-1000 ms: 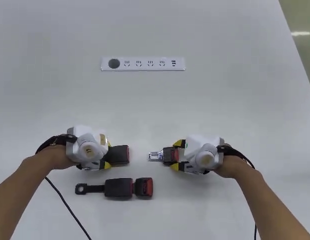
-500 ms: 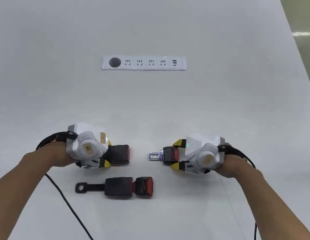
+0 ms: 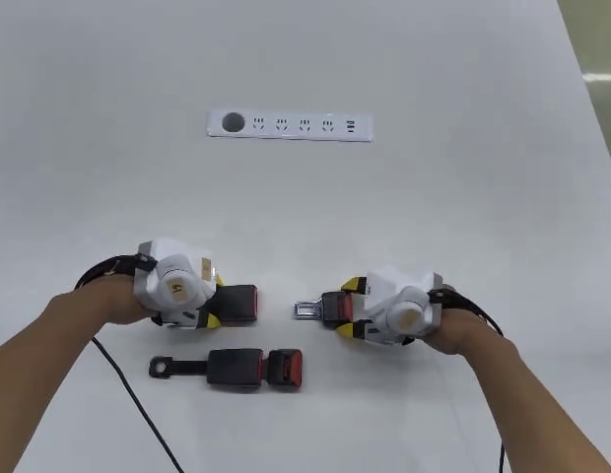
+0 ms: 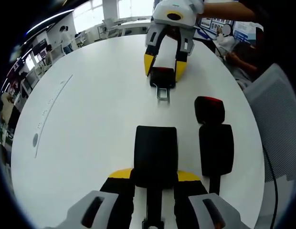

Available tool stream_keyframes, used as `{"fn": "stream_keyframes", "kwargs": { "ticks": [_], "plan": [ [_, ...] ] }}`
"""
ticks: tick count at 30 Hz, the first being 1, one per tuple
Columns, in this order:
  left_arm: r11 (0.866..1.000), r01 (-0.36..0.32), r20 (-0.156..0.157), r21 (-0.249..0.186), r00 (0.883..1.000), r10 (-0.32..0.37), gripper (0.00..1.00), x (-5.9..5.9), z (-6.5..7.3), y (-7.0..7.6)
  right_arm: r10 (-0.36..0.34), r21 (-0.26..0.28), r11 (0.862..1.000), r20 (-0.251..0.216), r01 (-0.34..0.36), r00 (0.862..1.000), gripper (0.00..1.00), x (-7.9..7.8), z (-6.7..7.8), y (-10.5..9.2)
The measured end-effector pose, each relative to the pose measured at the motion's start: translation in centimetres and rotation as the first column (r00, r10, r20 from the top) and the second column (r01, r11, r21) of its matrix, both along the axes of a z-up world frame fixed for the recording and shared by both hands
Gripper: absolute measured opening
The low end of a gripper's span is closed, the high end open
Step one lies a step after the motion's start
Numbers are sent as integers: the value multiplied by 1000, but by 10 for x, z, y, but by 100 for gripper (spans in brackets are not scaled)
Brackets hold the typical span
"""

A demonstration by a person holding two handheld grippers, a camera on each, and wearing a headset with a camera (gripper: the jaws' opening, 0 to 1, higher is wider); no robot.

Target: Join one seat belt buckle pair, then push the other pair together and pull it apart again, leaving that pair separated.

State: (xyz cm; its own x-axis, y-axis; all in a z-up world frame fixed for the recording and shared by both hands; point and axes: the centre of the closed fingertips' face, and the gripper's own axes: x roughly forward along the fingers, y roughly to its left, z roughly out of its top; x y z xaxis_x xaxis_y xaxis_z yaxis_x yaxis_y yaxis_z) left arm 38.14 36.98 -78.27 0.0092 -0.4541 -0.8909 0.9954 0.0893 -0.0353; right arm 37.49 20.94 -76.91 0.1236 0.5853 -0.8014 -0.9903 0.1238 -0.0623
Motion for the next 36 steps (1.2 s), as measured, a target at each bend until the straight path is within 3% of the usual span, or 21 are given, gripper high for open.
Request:
{"fn": "stream_keyframes", "kwargs": {
  "ticks": [36],
  "plan": [
    [1000,-5,-3,7,1000,5,32,-4,4,-2,39,31,999,13,-39,999,31,4,8,47]
  ]
}}
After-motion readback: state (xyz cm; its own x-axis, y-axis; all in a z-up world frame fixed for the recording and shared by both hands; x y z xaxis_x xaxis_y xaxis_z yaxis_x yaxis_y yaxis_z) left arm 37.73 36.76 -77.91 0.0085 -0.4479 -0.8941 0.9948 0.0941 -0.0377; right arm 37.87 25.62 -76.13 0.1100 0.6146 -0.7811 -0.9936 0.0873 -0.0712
